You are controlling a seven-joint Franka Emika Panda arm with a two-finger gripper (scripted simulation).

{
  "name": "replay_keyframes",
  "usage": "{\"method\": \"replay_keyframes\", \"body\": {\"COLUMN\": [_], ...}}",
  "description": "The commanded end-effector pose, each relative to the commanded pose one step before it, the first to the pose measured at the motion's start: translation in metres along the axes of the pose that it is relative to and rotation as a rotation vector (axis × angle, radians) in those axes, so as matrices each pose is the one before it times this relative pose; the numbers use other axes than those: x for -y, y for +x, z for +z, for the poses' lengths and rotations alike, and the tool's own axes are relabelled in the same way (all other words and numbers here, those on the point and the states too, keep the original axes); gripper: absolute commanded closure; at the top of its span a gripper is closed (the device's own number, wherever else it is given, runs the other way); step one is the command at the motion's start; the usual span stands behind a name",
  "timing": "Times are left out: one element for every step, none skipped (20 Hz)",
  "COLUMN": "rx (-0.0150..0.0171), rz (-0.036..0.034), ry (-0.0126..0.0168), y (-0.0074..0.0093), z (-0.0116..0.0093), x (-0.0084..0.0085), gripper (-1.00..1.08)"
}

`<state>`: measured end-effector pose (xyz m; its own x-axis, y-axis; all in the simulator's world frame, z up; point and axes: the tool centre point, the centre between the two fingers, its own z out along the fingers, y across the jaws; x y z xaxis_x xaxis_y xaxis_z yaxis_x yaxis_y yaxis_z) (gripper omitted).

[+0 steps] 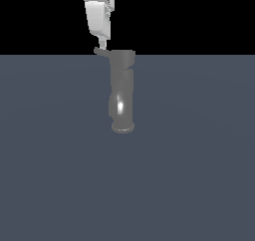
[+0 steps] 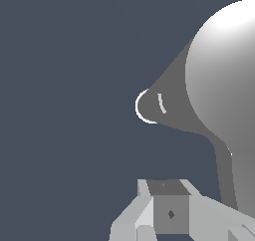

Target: Turn on the faucet by rotating a designated handle.

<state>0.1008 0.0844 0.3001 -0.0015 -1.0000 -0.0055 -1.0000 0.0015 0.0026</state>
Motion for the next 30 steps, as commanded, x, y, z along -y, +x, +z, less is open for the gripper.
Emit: {"method": "replay_keyframes", "body": {"rx": [-0.00459, -0.00067, -0.00024, 0.0, 0.0, 0.0, 0.00022, 0.0, 0.0, 0.0, 0.0, 0.0, 0.0, 0.0, 0.0, 0.0, 0.0, 0.0, 0.0, 0.0, 0.0, 0.0, 0.0, 0.0, 0.0, 0.0, 0.0, 0.0, 0.0, 0.0], "rz": [0.01319, 0.00182, 0.00064, 0.0, 0.0, 0.0, -0.00126, 0.0, 0.0, 0.0, 0.0, 0.0, 0.0, 0.0, 0.0, 0.0, 0.0, 0.0, 0.0, 0.0, 0.0, 0.0, 0.0, 0.00065, 0.0, 0.0, 0.0, 0.0, 0.0, 0.0], "ry": [0.00243, 0.00024, 0.00009, 0.0, 0.0, 0.0, -0.00051, 0.0, 0.0, 0.0, 0.0, 0.0, 0.0, 0.0, 0.0, 0.0, 0.0, 0.0, 0.0, 0.0, 0.0, 0.0, 0.0, 0.00025, 0.0, 0.0, 0.0, 0.0, 0.0, 0.0], "y": [-0.00084, -0.00017, -0.00004, 0.0, 0.0, 0.0, -0.00016, -0.00064, -0.00065, -0.00065, -0.00066, -0.00066, -0.00066, -0.00067, -0.00067, -0.00068, -0.00068, -0.00068, -0.00069, -0.00069, -0.0007, -0.0007, -0.0007, -0.00031, -0.00071, -0.00071, -0.00072, -0.00072, -0.00073, -0.00073], "z": [0.00202, 0.00036, 0.00012, 0.0, 0.0, 0.0, 0.00008, 0.00001, 0.00001, 0.00001, 0.00001, 0.00001, 0.00001, 0.00001, 0.00001, 0.00001, 0.00001, 0.00001, 0.00001, 0.00001, 0.00001, 0.00001, 0.00001, -0.00014, 0.00001, 0.00001, 0.00001, 0.00001, 0.0, 0.0], "x": [0.00224, 0.0003, 0.0001, 0.0, 0.0, 0.0, -0.00021, -0.00227, -0.00228, -0.0023, -0.00231, -0.00232, -0.00233, -0.00235, -0.00236, -0.00237, -0.00238, -0.00239, -0.0024, -0.00241, -0.00243, -0.00244, -0.00245, -0.00246, -0.00247, -0.00247, -0.00248, -0.00249, -0.0025, -0.00251], "gripper": [1.08, 1.08, 1.08, 1.08, 1.08, 1.08, 1.08, 1.08, 1.08, 1.08, 1.08, 1.08, 1.08, 1.08, 1.08, 1.08, 1.08, 1.08, 1.08, 1.08, 1.08, 1.08, 1.08, 1.08, 1.08, 1.08, 1.08, 1.08, 1.08, 1.08]}}
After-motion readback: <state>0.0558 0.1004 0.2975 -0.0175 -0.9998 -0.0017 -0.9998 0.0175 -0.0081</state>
